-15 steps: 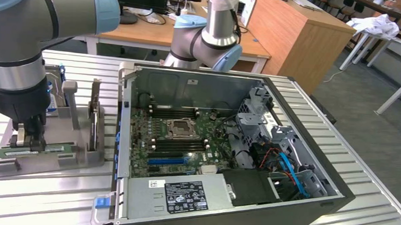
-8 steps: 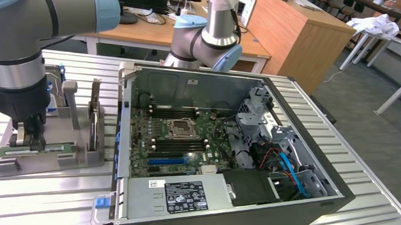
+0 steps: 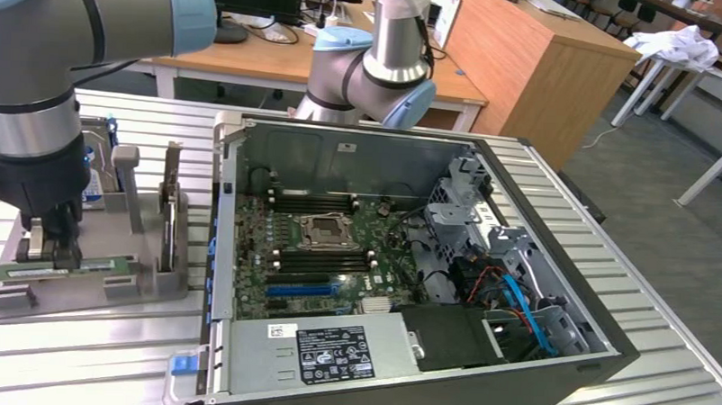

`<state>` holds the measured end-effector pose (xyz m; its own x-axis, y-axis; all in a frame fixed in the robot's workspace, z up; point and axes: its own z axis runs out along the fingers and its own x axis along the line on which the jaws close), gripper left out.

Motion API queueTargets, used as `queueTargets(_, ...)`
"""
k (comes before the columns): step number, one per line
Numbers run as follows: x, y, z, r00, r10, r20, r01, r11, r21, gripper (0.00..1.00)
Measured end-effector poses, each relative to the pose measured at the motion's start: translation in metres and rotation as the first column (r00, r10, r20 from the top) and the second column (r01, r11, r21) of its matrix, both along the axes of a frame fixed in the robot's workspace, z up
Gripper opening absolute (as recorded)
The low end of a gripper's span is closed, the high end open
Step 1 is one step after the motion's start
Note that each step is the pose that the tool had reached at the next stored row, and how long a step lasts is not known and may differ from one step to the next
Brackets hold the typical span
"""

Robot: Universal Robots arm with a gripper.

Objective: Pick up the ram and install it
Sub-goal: 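Pick up the ram and move it above insertion slot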

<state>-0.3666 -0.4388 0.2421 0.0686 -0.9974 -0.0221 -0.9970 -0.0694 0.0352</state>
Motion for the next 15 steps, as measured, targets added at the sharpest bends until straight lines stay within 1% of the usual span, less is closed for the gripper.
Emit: queueTargets(15, 0.0002, 0.0000, 0.0061, 1.0000, 0.000, 0.0000, 0.000, 1.0000, 0.0000, 0.12)
